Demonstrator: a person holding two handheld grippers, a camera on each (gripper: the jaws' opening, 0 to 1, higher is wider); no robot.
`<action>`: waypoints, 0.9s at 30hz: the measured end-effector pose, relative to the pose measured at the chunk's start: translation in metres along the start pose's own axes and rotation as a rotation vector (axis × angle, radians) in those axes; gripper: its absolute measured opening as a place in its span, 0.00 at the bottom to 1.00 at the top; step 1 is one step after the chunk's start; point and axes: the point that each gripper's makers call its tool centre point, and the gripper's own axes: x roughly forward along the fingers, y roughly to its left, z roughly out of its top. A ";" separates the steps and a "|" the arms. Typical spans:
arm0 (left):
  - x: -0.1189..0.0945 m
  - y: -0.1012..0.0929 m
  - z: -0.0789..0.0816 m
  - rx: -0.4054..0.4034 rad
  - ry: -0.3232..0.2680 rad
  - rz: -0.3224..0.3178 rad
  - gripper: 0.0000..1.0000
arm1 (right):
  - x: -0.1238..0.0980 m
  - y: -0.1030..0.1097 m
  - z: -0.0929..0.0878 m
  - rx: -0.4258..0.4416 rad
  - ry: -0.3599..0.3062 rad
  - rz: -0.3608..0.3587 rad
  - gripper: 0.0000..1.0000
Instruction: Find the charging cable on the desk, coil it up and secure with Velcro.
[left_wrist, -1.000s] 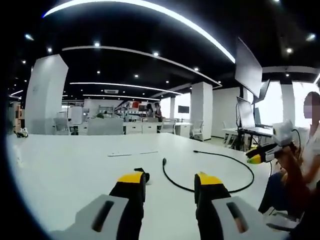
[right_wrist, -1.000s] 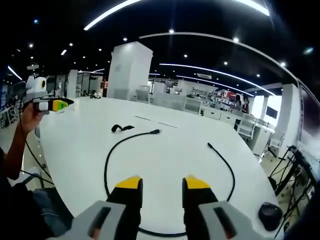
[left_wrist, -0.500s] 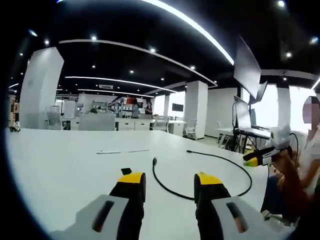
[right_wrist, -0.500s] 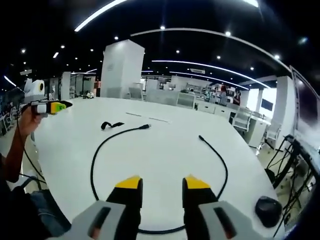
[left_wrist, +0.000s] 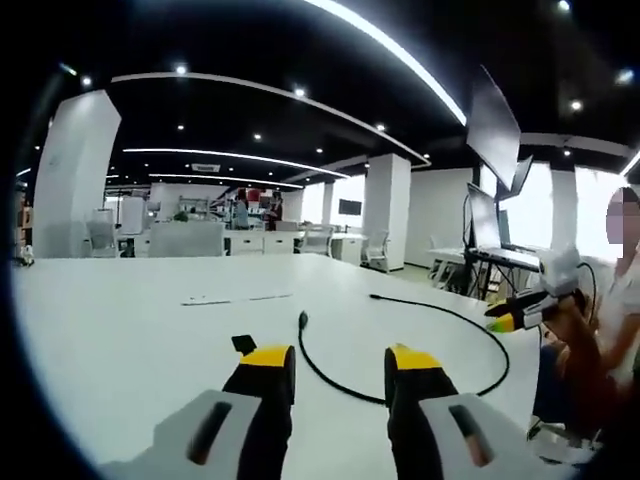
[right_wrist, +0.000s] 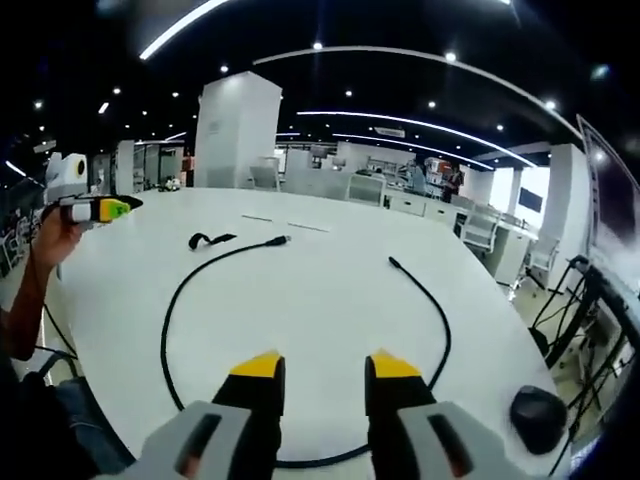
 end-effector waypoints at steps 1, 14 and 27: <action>0.002 -0.001 0.001 -0.003 -0.002 -0.006 0.38 | 0.001 -0.001 0.000 0.000 0.003 -0.001 0.33; 0.033 -0.001 -0.005 -0.004 0.027 -0.016 0.39 | 0.020 -0.014 0.007 0.003 0.009 -0.014 0.33; 0.065 0.008 -0.018 -0.014 0.075 -0.003 0.38 | 0.040 -0.042 0.013 0.013 0.032 -0.029 0.34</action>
